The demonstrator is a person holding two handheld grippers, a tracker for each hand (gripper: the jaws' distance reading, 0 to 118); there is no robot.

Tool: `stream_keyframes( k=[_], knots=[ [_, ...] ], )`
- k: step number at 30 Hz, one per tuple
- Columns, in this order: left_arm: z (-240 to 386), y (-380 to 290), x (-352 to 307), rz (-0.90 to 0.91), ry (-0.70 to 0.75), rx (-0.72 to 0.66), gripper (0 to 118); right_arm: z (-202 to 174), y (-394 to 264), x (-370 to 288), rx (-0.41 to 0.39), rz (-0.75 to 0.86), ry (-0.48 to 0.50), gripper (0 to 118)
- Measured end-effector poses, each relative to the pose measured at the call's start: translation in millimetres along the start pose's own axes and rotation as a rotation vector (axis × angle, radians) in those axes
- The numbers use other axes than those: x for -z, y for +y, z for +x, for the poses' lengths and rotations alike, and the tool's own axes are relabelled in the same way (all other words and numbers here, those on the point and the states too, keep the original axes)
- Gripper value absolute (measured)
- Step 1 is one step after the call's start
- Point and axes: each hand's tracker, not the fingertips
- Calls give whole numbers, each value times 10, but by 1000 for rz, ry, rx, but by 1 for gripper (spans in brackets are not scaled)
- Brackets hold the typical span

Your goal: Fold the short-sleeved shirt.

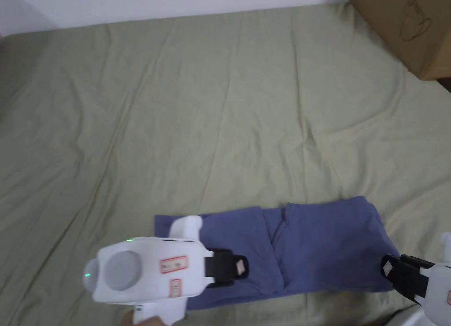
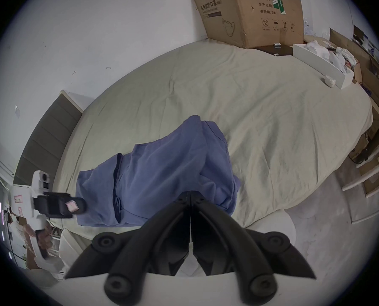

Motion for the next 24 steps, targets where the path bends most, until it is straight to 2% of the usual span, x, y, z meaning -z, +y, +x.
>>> stream_keyframes(
  k=[4, 8, 9, 10, 12, 13, 17, 21, 22, 23, 24],
  knots=[
    [-462, -48, -679, 146, -43, -138, 3, -77, 23, 31, -24, -3, 7, 0],
    [-990, -186, -952, 188, 29, -249, 4, -201, 47, 67, -51, -6, 18, 0],
    [-1070, -217, -953, 177, 50, -264, 9, -235, 51, 77, -58, -8, 23, 0],
    [-1135, -247, -936, 170, 66, -274, 30, -269, 54, 89, -65, -10, 28, 0],
    [-1128, -284, -808, 153, 56, -293, 80, -354, 58, 102, -82, -16, 34, 0],
    [-1162, -305, -728, 117, 37, -306, 93, -391, 58, 118, -91, -20, 35, 0],
    [-1291, -275, -558, 162, -49, -307, 96, -482, 49, 165, -115, -35, 40, 0],
    [-1447, -251, -363, 203, -201, -443, 93, -552, 44, 195, -145, -55, 40, 0],
    [-1475, -249, -317, 210, -238, -469, 74, -567, 41, 205, -151, -59, 36, 0],
    [-1492, -236, -286, 199, -243, -446, 39, -581, 34, 210, -155, -59, 33, 0],
    [-1464, -215, -268, 187, -204, -433, 10, -589, 33, 215, -157, -61, 34, 0]
  ],
)
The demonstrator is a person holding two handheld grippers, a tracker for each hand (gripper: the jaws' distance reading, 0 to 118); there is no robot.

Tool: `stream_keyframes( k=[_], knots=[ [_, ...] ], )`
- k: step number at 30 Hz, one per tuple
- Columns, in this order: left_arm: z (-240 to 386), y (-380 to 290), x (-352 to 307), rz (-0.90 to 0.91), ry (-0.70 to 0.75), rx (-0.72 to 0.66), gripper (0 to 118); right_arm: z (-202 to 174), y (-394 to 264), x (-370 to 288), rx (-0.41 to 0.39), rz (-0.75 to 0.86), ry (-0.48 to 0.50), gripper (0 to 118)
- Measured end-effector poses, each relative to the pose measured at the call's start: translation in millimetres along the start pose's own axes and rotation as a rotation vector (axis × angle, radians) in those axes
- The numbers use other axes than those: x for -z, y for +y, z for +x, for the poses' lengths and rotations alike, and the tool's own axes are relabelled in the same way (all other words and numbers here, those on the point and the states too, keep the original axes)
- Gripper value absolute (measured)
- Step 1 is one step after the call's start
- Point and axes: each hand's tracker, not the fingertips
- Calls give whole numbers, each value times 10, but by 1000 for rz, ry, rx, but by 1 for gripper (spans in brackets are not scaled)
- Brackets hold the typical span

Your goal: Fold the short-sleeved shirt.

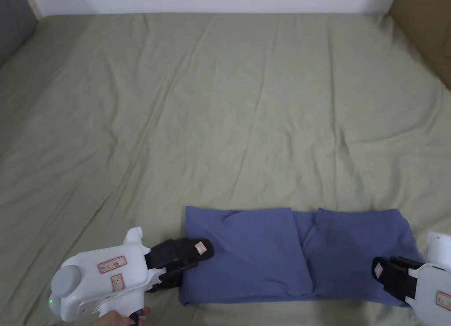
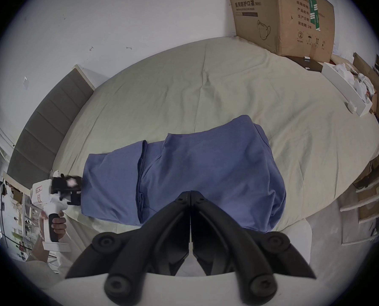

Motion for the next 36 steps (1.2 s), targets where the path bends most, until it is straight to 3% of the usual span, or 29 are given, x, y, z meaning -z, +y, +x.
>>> stream_keyframes(
  k=[1, 2, 4, 11, 14, 18, 22, 27, 32, 36],
  knots=[
    [-1, 3, 32, -19, 133, 54, 11, -10, 2, 5, -1, -4, 1, 0],
    [-43, -26, 98, -29, 177, 57, 11, -20, 1, 6, -2, -7, 2, 0],
    [-113, 4, 29, -17, 9, -28, 11, -55, 8, 2, -15, -19, -5, 0],
    [56, 117, -250, -74, 9, 99, 10, -188, 92, 0, -50, -32, -43, 0],
    [96, 270, -530, -65, 99, 192, 10, -288, 146, 17, -32, -22, -5, 0],
    [-155, 575, -1097, 7, 171, 166, 10, -424, 196, 128, -81, -35, 9, 0],
    [-181, 746, -1654, 46, 339, 201, 10, -549, 203, 183, -111, -44, 34, 0],
    [-42, 752, -1991, 112, 373, 182, 10, -541, 166, 245, -112, -60, 41, 0],
    [458, 543, -1820, 140, 437, 195, 10, -443, 122, 238, -96, -67, 41, 0],
    [1023, 419, -1611, 182, 325, 305, 10, -340, 111, 196, -69, -59, 31, 0]
  ],
)
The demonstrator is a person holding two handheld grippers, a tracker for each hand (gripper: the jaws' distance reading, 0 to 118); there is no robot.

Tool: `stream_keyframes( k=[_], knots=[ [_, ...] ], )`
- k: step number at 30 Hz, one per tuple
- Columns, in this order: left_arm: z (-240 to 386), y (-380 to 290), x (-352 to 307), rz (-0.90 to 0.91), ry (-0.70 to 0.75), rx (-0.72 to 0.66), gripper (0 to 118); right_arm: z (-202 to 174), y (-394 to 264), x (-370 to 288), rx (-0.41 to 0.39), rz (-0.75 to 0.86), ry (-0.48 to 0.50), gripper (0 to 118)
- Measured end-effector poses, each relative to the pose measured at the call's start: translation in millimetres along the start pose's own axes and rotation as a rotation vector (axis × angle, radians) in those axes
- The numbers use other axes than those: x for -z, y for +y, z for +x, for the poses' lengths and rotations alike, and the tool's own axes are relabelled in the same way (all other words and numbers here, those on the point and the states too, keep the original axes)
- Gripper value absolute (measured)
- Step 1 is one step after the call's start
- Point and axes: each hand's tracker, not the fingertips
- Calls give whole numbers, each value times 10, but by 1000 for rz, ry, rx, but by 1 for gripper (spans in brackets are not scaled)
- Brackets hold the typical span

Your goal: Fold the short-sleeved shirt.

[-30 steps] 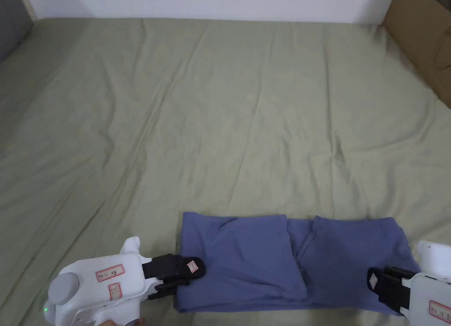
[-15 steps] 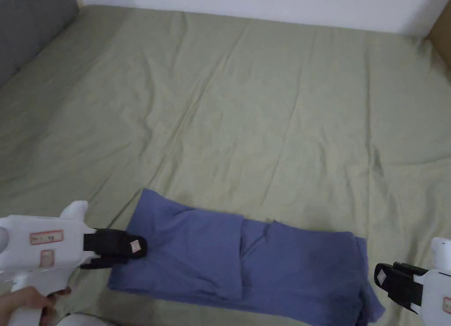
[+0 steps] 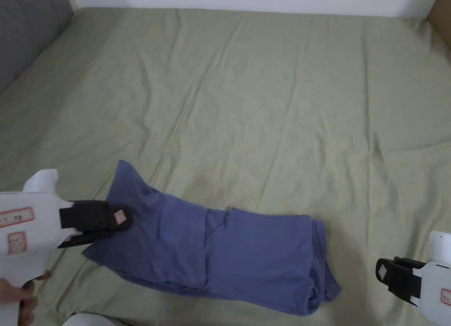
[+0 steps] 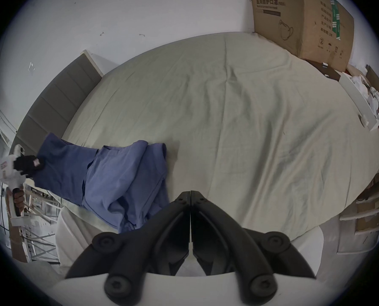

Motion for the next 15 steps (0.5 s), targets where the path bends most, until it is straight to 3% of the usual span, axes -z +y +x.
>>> stream_keyframes(
  k=[8, 11, 14, 15],
  knots=[
    [1359, -301, 949, -189, -78, 303, 10, 291, -40, -132, 61, 47, -13, 0],
    [1589, -505, 1474, -291, -54, 334, 10, 423, -87, -176, 90, 58, -21, 0],
    [1727, -750, 1934, -398, -121, 367, 11, 567, -151, -195, 128, 57, -43, 0],
    [1695, -805, 2093, -430, -99, 343, 17, 609, -174, -201, 144, 56, -46, 0]
  ],
)
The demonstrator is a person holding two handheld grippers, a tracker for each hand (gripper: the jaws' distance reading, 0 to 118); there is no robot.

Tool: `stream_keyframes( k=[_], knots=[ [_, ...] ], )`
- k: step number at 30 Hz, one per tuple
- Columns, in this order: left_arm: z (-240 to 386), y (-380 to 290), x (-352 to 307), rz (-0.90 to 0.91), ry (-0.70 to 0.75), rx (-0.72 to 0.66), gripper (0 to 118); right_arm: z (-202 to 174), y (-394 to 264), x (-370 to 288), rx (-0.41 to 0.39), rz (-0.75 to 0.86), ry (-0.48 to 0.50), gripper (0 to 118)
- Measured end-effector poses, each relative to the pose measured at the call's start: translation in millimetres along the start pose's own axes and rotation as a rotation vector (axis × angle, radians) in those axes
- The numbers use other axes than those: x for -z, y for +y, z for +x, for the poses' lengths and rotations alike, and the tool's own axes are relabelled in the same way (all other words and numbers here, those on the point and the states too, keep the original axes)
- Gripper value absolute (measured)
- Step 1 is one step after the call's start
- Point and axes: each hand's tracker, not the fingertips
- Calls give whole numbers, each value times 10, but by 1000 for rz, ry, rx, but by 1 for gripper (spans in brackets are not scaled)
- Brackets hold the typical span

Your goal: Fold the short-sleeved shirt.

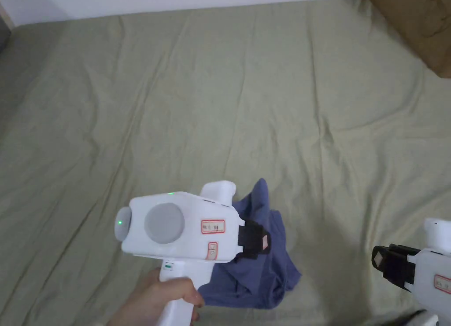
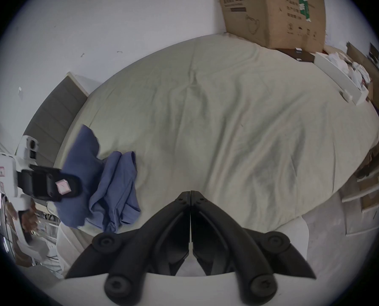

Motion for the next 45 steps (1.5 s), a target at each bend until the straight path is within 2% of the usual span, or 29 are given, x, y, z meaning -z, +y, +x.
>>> stream_keyframes(
  k=[1, 3, 4, 5, 8, 9, 11, 12, 15, 17, 21, 27, 31, 36, 41, 45],
  knots=[
    [15, 10, 135, -36, 27, 1, 38, 53, -14, 7, 14, -5, -2, 0],
    [-4, 10, 243, -32, 17, -10, 96, 119, -33, -22, 42, -18, -2, 0],
    [-3, -9, 257, -30, 16, -14, 114, 135, -43, -53, 46, -17, 4, 0],
    [-6, -15, 196, -14, 4, -22, 114, 136, -46, -83, 48, -15, 12, 0],
    [-78, 10, -96, 67, -36, -74, 98, 122, -37, -101, 42, -15, 22, 0],
    [-124, 2, -203, 94, -39, -100, 84, 109, -31, -102, 39, -13, 22, 0],
    [-240, -55, -437, 167, -4, -130, 23, 84, -14, -79, 34, -9, 27, 0],
    [-199, -90, -582, 189, 26, -133, 4, 74, -10, -63, 35, -8, 31, 0],
    [-410, -207, -657, 207, 209, -129, 3, 35, -18, 0, 32, -14, 51, 0],
    [-508, -254, -602, 164, 239, -163, 0, 4, -35, 37, 24, -22, 59, 0],
    [-427, -304, -308, 120, 105, -170, 0, -12, -60, 88, 24, -38, 69, 0],
    [-87, -281, 285, -10, 69, -52, 0, 60, -92, 23, 41, -35, 63, 0],
    [-47, -219, 594, -79, 8, -83, 0, 165, -119, -19, 65, -29, 39, 0],
    [53, -165, 788, -101, 3, -43, 0, 217, -137, -56, 83, -24, 24, 0],
    [123, -232, 629, -108, -72, 8, 0, 160, -111, -95, 68, -27, 22, 0],
    [-93, -325, 123, 22, -99, -42, 0, -34, -22, -109, 4, -26, 37, 0]
  ],
)
